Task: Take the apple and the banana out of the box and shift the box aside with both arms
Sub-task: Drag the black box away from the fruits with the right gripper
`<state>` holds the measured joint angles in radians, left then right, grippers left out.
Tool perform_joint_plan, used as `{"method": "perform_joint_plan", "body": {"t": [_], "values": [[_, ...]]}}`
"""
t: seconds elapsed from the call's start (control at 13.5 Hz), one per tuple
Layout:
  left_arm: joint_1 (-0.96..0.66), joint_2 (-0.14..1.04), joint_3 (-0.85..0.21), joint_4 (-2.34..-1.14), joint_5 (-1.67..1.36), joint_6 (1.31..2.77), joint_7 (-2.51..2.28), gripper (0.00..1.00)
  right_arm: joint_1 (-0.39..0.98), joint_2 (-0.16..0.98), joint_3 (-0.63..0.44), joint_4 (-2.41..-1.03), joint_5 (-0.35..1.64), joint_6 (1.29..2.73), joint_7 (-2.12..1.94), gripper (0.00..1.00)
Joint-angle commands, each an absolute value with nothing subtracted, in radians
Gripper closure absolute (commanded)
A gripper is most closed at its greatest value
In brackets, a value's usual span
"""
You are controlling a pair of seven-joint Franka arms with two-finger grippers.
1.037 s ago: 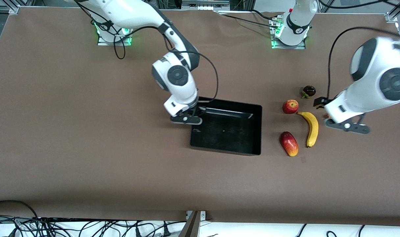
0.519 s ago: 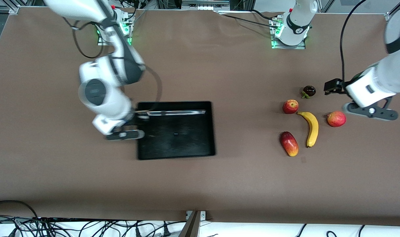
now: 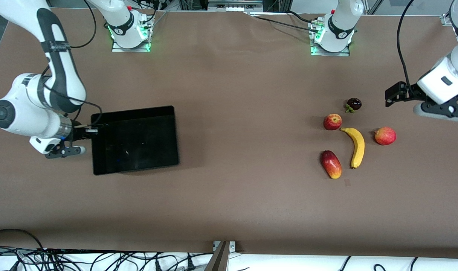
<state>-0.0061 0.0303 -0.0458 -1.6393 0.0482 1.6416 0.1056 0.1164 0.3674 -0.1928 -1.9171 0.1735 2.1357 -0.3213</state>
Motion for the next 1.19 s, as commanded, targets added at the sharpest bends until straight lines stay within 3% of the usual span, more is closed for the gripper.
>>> {"method": "perform_joint_plan", "body": {"t": [0.0, 0.37, 0.44, 0.52, 0.59, 0.74, 0.96, 1.11], "values": [[-0.023, -0.025, -0.025, -1.697, 0.029, 1.661, 0.117, 0.0, 0.115, 0.324, -0.225, -2.005, 0.209, 2.199, -0.377, 1.0], [-0.009, 0.008, -0.023, -1.664, 0.026, 1.631, 0.126, 0.0, 0.091, 0.327, -0.23, -2.115, 0.216, 2.338, -0.377, 1.0], [-0.012, 0.006, -0.023, -1.664, 0.035, 1.635, 0.12, 0.0, 0.092, 0.33, -0.23, -2.111, 0.218, 2.336, -0.376, 0.53], [-0.018, 0.003, -0.023, -1.666, 0.037, 1.635, 0.12, 0.0, 0.092, 0.327, -0.23, -2.102, 0.224, 2.329, -0.374, 0.14], [-0.017, 0.003, -0.023, -1.667, 0.037, 1.635, 0.12, 0.0, 0.092, 0.318, -0.227, -2.083, 0.224, 2.324, -0.368, 0.0], [-0.02, -0.005, -0.023, -1.667, 0.037, 1.635, 0.123, 0.0, 0.103, 0.302, -0.221, -1.983, 0.224, 2.217, -0.361, 0.0], [-0.02, -0.005, -0.023, -1.667, 0.038, 1.64, 0.12, 0.0, 0.149, 0.285, -0.215, -1.762, 0.209, 1.931, -0.261, 0.0], [-0.02, -0.005, -0.023, -1.667, 0.038, 1.638, 0.12, 0.0, 0.176, 0.232, -0.215, -1.691, 0.183, 1.779, -0.197, 0.0]]}}
